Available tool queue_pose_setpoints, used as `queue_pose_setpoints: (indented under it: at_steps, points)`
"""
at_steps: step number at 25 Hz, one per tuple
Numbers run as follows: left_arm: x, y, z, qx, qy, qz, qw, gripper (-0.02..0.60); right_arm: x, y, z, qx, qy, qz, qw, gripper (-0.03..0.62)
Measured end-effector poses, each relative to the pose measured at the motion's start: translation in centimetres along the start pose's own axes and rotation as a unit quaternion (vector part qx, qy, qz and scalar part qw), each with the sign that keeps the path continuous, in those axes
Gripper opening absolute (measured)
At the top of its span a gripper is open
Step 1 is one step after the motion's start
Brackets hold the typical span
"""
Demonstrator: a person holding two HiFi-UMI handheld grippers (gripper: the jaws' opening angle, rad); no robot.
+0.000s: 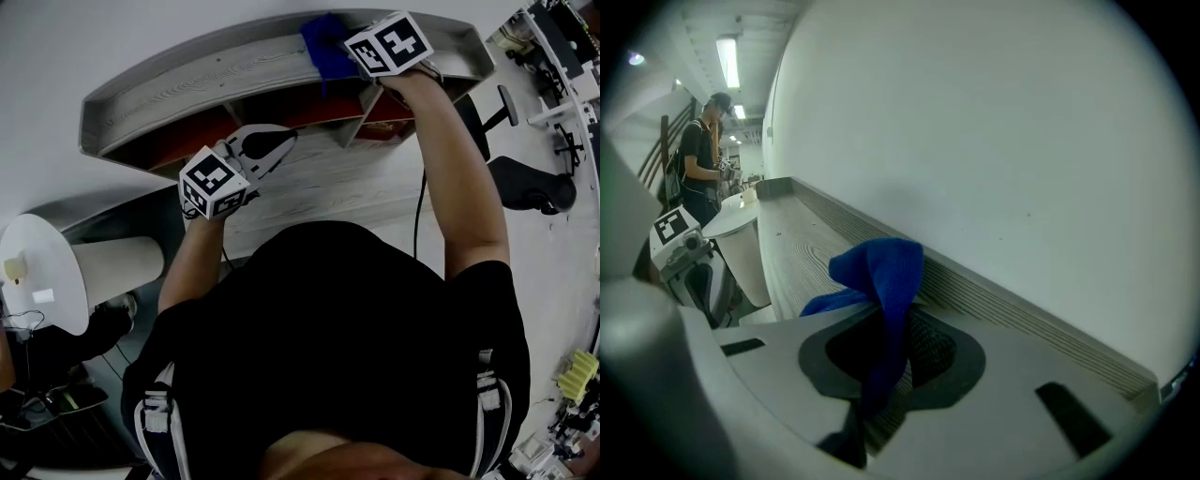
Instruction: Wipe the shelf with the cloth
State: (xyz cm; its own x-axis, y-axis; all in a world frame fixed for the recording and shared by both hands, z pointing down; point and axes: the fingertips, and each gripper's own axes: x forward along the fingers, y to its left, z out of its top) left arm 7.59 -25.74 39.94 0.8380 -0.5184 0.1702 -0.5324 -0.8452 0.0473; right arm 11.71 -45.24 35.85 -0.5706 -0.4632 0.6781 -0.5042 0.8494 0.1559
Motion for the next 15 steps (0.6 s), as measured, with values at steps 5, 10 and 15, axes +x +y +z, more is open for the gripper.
queue_pose_setpoints:
  at_steps: [5,10,15]
  points:
    - [2.3,-0.7,0.2,0.002,0.005,-0.013,0.9999,0.017,-1.5,-2.4,-1.8,0.012,-0.001,-0.013,1.000,0.054]
    - [4.4,-1.5,0.2,0.004,0.007,-0.024,0.9997,0.017,-2.9,-4.6,-3.6,0.024,0.002,-0.021,0.999,0.054]
    - [6.2,-2.5,0.1,0.004,0.012,-0.039,0.9992,0.017,-4.3,-6.9,-5.3,0.047,-0.005,-0.024,0.999,0.054]
